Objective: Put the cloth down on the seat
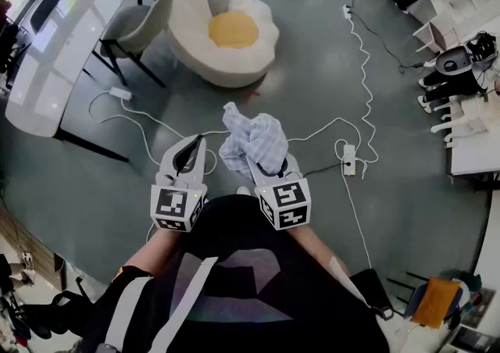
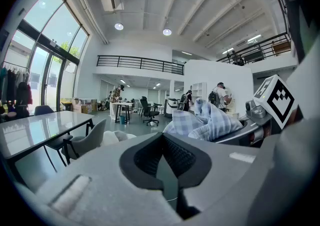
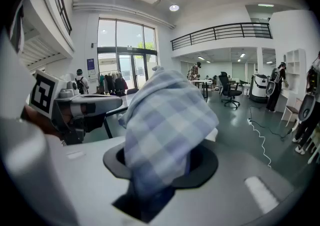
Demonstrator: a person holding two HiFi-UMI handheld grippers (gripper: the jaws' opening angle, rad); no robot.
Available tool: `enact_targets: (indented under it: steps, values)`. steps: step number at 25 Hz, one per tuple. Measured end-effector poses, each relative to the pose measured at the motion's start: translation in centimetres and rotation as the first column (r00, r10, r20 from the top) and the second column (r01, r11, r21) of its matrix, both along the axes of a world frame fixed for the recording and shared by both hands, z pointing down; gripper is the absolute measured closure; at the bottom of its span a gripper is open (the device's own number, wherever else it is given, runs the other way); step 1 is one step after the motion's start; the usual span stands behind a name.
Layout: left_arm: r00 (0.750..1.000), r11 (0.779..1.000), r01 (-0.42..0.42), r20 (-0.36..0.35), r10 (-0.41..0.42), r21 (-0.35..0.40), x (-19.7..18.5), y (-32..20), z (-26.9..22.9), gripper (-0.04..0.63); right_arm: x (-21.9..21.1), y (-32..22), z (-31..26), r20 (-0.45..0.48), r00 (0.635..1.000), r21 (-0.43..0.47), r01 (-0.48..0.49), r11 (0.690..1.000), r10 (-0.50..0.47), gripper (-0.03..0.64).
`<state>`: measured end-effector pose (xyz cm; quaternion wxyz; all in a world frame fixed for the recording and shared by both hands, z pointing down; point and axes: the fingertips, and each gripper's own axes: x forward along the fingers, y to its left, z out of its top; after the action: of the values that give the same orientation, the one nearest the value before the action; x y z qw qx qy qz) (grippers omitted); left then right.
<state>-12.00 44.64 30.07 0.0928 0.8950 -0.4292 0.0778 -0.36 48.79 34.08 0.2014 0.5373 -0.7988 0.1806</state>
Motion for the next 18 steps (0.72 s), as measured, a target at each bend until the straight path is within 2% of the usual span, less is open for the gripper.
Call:
enact_targets:
  steps: [9,18]
  values:
    - [1.0,1.0,0.009,-0.012,-0.009,0.006,-0.7,0.1,-0.3,0.597,-0.3,0.2,-0.7,0.0,1.0,0.018,-0.006,1.0,0.006,0.454]
    - [0.999,0.999,0.033,-0.025,-0.032,0.013,-2.7,0.8,-0.4,0.597,-1.5,0.1,-2.2,0.047,0.999,0.041,-0.01,0.999,0.008,0.445]
